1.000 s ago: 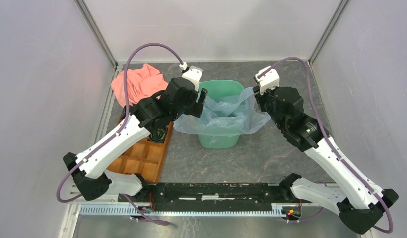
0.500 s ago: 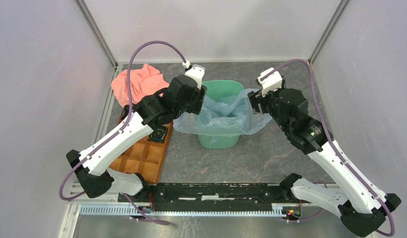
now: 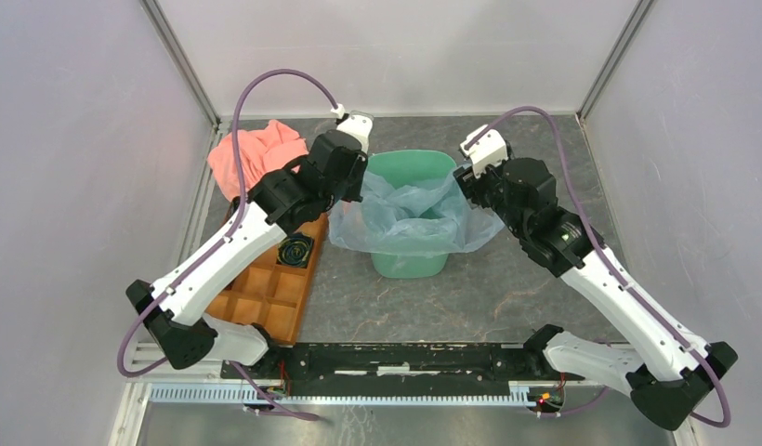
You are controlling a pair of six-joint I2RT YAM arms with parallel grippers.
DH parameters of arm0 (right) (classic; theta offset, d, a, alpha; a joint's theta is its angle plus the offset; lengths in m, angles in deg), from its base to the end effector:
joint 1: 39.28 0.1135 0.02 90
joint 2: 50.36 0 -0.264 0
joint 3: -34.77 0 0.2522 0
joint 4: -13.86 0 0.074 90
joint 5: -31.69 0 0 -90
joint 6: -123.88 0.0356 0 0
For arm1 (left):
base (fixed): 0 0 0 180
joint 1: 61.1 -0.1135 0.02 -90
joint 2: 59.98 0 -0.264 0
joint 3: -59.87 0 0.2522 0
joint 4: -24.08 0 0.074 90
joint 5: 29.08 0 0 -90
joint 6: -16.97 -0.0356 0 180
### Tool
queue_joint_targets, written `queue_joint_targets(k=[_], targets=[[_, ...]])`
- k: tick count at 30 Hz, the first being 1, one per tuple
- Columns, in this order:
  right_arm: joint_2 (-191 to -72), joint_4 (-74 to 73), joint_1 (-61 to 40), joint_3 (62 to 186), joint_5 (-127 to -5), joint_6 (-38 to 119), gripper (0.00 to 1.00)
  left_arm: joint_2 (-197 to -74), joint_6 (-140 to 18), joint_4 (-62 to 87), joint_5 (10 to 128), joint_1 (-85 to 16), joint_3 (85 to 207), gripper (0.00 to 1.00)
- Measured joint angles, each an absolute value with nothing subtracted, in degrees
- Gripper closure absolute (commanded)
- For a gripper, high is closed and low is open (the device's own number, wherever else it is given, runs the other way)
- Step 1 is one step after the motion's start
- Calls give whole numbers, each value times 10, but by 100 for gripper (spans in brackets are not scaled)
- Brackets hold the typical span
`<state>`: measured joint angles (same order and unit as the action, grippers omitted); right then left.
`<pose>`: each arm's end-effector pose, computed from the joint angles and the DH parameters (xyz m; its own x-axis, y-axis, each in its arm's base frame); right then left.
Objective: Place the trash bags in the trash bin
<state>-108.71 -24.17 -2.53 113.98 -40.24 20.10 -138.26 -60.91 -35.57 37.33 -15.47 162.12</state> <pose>0.1830 0.1229 0.3962 -0.1508 -0.3952 -0.9061 -0.3782 0.8700 -0.3165 0.2084 -0.1926 0.4123 -0.4886 0.2243 -0.8432 0.3326 0.9413 0.0577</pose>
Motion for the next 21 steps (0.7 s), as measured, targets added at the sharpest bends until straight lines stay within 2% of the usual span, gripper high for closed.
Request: queue_joint_targets(k=[3, 5, 10, 21], targets=[[-1104, -201, -25, 1140, -398, 212, 70, -1383, -609, -348, 391, -176, 1621, 98], [-1120, -180, -25, 1140, -389, 218, 79, -1384, -609, -340, 408, -200, 1621, 98], [-1171, -149, -43, 1142, -370, 243, 87, -1383, -607, -305, 435, -261, 1614, 98], [-1236, -105, -103, 1159, -414, 290, 87, -1411, -519, -195, 523, -353, 1583, 98]])
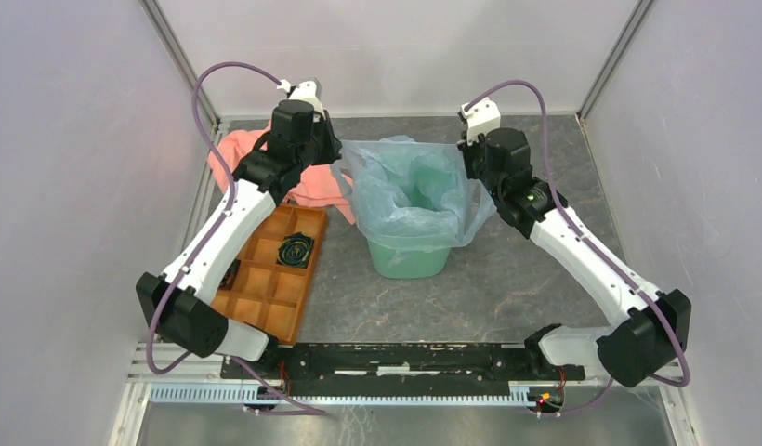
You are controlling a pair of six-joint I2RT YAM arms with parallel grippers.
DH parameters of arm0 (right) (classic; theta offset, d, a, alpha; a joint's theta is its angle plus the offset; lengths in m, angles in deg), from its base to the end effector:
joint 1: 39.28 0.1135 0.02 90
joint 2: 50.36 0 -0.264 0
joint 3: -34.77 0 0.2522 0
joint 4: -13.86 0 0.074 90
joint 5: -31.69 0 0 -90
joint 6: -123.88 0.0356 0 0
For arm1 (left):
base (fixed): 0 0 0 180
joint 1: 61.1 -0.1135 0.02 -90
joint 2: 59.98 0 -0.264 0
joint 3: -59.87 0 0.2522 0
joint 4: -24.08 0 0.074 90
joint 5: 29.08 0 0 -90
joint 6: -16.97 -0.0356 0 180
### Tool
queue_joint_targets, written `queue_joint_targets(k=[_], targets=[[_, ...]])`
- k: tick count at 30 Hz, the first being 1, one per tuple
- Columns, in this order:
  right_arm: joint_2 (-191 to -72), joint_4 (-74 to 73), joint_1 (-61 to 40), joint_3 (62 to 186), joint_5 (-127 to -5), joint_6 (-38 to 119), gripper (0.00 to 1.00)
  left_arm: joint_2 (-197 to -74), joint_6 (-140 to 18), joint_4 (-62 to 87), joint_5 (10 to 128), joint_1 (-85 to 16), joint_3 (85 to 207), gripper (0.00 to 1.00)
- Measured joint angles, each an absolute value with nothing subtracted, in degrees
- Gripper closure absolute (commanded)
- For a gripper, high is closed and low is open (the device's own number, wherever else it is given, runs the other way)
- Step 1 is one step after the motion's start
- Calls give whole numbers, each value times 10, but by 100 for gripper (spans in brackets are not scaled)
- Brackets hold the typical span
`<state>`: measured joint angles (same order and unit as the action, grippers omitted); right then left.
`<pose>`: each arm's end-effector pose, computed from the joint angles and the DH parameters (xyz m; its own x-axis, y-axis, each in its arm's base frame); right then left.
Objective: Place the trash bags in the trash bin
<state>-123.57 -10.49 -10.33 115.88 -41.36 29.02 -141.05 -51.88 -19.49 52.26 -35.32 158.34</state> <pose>0.2651 0.1348 0.3703 -0.2284 -0.2190 -0.9486 -0.2386 0.9573 -0.1635 0.2884 -0.1333 0.4016 -0.4816 -0.1635 -0.8610 0.1442 0.9543 -0.2619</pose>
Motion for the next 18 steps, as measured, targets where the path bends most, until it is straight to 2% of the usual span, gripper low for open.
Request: queue_joint_targets(k=[9, 15, 16, 18], targets=[[-1288, -95, -162, 1163, -498, 337, 89, -1483, -457, -134, 635, -417, 1558, 98], [-1283, -92, -169, 1128, -542, 365, 83, -1450, -451, -112, 672, -421, 1429, 98], [-1277, -91, -169, 1113, -546, 370, 80, -1440, -450, -111, 675, -421, 1412, 96], [-1268, -103, -169, 1095, -549, 378, 70, -1413, -450, -110, 683, -421, 1376, 81]])
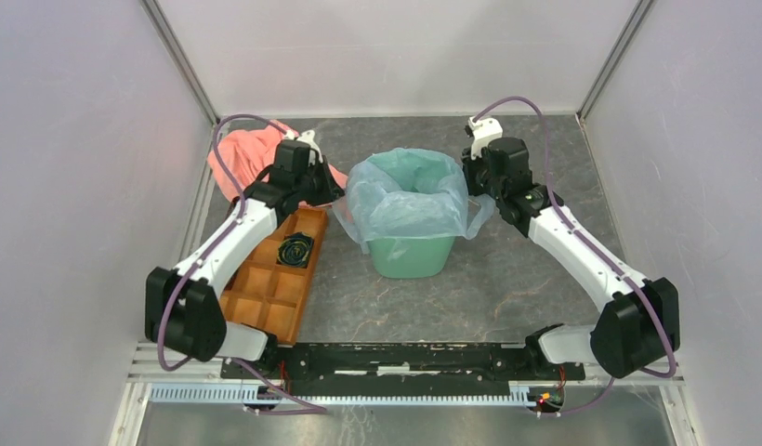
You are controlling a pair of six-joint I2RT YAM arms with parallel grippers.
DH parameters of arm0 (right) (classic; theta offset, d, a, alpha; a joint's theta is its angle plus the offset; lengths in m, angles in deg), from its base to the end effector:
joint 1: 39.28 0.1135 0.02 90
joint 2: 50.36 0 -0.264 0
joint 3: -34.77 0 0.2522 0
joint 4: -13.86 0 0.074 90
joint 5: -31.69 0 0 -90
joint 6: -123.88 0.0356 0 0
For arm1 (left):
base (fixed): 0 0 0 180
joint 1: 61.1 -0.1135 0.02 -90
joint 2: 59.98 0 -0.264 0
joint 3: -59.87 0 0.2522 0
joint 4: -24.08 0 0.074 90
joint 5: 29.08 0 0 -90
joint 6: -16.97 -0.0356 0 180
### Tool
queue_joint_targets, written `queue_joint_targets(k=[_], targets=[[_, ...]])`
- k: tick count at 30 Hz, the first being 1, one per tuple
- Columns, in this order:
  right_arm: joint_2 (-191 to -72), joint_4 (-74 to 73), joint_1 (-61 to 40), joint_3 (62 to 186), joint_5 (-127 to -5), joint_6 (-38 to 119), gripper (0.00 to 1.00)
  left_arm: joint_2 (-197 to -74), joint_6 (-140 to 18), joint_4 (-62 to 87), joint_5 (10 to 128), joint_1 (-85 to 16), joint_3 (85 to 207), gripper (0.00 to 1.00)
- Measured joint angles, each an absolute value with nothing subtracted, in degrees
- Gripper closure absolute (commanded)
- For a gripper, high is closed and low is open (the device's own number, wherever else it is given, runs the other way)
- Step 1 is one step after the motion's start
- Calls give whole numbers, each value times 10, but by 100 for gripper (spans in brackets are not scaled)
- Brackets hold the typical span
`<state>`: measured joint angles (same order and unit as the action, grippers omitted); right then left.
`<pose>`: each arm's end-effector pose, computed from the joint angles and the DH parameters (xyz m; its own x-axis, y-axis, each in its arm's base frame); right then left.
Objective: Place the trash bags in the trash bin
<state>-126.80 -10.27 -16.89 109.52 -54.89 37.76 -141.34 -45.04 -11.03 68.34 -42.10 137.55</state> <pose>0.2863 0.1157 0.3150 -0.4242 -0.1017 -0.8999 -0.3026 0.9525 0.0350 0.2984 -0.1076 0.2898 -0.7192 -0.2446 -0.6503 0.0911 0.8947 -0.4372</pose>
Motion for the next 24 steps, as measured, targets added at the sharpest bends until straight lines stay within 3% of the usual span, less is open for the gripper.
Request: queue_joint_targets(k=[5, 10, 14, 19, 22, 24], targets=[[-1245, -148, -170, 1098, -528, 385, 38, -1355, -453, -137, 666, -423, 1363, 41], [-1187, -201, -172, 1120, -485, 382, 20, -1297, -458, -172, 643, -425, 1366, 20], [-1125, -234, -172, 1120, -459, 386, 7, -1263, -458, -188, 629, -425, 1361, 14], [-1079, -240, -172, 1090, -463, 412, 5, -1258, -457, -187, 629, -425, 1323, 6], [-1078, -236, -172, 1051, -497, 439, 5, -1291, -456, -187, 641, -425, 1312, 9], [-1078, -234, -172, 1012, -524, 459, 7, -1307, -452, -179, 659, -425, 1298, 16]])
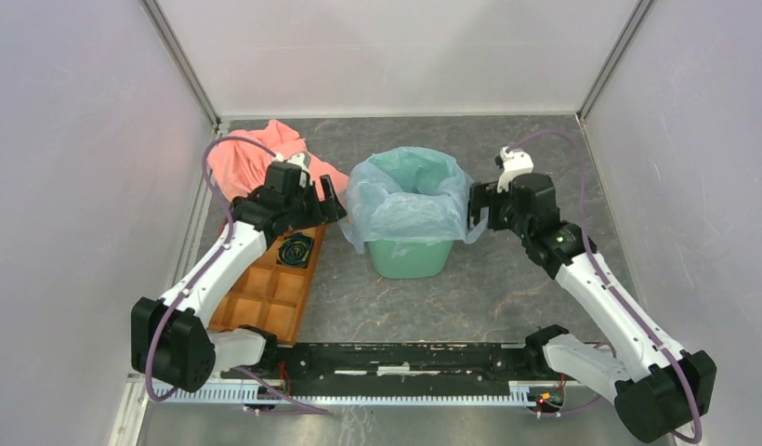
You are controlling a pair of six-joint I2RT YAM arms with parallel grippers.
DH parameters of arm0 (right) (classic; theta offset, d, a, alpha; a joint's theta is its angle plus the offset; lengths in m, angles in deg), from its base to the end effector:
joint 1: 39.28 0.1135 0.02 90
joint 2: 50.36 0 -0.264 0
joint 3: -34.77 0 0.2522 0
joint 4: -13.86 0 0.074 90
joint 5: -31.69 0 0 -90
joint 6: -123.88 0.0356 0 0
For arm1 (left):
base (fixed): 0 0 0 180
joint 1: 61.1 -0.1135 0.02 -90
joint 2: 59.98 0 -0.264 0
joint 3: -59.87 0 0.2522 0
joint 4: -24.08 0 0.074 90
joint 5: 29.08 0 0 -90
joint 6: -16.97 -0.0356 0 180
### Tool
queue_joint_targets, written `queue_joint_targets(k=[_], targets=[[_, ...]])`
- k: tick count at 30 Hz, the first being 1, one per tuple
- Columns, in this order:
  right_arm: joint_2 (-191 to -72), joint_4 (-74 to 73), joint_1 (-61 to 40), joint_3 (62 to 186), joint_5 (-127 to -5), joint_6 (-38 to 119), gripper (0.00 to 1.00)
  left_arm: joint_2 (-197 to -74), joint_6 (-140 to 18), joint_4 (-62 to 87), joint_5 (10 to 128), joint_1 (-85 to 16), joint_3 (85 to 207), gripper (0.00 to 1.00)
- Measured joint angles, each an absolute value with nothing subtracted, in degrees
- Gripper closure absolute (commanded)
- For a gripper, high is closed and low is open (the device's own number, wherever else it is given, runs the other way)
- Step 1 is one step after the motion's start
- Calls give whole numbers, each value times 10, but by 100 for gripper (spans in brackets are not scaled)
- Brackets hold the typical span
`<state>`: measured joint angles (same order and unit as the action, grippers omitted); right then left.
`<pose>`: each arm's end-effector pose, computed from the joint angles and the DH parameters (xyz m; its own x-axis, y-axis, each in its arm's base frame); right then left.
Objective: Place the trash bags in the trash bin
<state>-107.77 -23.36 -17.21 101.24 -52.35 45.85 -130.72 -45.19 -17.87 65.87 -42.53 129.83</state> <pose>0.2083 0.0805 0.3240 -0.4878 0.0248 -0.8726 -0.1919 0.9721 0.1349 0.2507 -0.0875 0.2850 -0.7450 -0.2405 -0.6222 0.0333 0.9182 -0.3948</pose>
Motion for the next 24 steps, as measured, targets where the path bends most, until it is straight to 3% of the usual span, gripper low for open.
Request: queue_joint_targets(k=[2, 4, 6, 10, 13, 24], targets=[[-1073, -227, -172, 972, -540, 474, 15, -1308, -446, -164, 677, -426, 1273, 28], [-1061, -216, -172, 927, -552, 489, 41, -1306, -431, -142, 702, -426, 1240, 38], [-1048, -194, -172, 890, -560, 502, 52, -1307, -415, -106, 730, -426, 1205, 51], [-1040, -121, -172, 818, -575, 530, 54, -1329, -369, -27, 786, -426, 1141, 77], [-1058, -68, -172, 787, -583, 536, 55, -1354, -345, 17, 808, -425, 1116, 85], [-1197, 82, -172, 763, -579, 530, 55, -1393, -335, 67, 745, -329, 1110, 85]])
